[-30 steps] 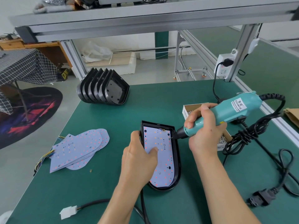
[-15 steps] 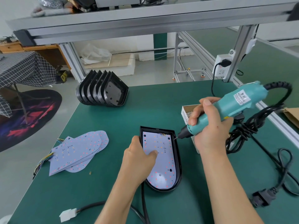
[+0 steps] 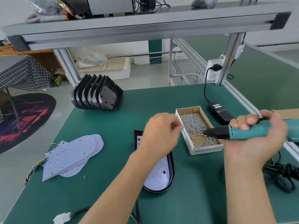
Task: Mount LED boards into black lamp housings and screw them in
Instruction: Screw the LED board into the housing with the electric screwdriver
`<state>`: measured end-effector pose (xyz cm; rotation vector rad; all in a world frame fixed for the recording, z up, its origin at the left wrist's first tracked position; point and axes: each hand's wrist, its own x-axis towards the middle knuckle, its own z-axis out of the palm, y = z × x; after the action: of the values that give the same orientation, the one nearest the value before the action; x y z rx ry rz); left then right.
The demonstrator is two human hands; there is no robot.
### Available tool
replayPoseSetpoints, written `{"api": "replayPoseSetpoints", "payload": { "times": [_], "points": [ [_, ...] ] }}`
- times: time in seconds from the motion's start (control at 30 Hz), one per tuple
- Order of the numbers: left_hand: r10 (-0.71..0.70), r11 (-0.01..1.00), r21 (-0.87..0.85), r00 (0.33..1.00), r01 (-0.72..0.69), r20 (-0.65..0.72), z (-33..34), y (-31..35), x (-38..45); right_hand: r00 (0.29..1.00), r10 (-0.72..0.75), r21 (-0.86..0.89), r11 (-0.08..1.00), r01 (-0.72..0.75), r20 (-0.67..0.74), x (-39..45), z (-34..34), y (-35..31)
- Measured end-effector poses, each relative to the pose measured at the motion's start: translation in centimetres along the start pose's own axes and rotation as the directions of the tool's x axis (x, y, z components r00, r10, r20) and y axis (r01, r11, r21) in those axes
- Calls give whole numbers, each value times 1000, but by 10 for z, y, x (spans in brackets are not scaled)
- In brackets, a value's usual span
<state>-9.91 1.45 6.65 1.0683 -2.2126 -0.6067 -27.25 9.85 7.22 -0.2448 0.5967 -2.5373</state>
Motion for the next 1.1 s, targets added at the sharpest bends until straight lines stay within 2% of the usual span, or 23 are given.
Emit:
{"api": "replayPoseSetpoints", "payload": {
  "times": [0.1,0.17,0.23,0.37,0.87,0.93,1.0,1.03,1.1],
  "points": [
    [124,956,228,958,-185,258,32,20,33,1000,-1,32,999,2,-9,-1,0,-9],
    [129,885,366,906,-289,403,49,26,47,1000,11,39,999,-11,-19,-2,-2,-13],
    [95,819,461,873,-341,478,62,32,55,999,21,43,999,-20,-34,-2,-6,-16],
    [33,728,586,872,-355,488,78,37,60,999,15,29,999,-14,-30,-3,-13,-19],
    [10,755,580,890,-306,456,92,26,62,998,32,13,999,-32,-45,-7,-10,-22],
    [52,833,486,912,-265,408,88,23,61,999,32,14,999,-32,-37,-7,-10,-21],
    [43,972,203,939,-118,341,75,19,58,999,27,11,1000,-27,-31,-7,-10,-20],
    [15,999,28,953,-24,302,64,16,55,999,24,12,1000,-24,-24,-8,-10,-19],
    [-38,953,-286,977,99,210,39,7,42,1000,22,22,1000,-22,-7,-9,-9,-16]
  ]
}}
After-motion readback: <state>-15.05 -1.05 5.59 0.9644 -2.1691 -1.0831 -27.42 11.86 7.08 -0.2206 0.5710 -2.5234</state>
